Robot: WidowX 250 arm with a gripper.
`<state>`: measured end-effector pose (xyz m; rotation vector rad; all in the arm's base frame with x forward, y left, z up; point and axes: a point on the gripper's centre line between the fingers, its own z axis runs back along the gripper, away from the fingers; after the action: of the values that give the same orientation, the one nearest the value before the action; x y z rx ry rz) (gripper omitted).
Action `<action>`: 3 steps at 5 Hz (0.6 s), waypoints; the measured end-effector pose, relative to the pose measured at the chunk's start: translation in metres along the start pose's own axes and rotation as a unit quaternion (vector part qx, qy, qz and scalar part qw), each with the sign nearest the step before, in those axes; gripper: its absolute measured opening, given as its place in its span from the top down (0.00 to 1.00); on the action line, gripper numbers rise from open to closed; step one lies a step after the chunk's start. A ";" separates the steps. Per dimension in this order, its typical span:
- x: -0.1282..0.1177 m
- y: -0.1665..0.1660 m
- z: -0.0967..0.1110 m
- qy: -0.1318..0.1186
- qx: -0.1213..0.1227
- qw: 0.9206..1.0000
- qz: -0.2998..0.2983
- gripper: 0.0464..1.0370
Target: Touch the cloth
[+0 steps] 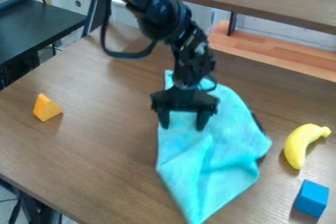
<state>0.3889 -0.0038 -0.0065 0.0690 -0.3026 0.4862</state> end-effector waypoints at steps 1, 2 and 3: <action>0.027 -0.003 -0.007 -0.001 0.005 1.000 0.014 0.04; 0.048 -0.001 -0.011 -0.005 0.006 1.000 0.018 0.04; 0.055 0.002 -0.012 -0.008 0.004 1.000 -0.009 0.04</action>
<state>0.4371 0.0246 -0.0016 0.0842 -0.3153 0.4690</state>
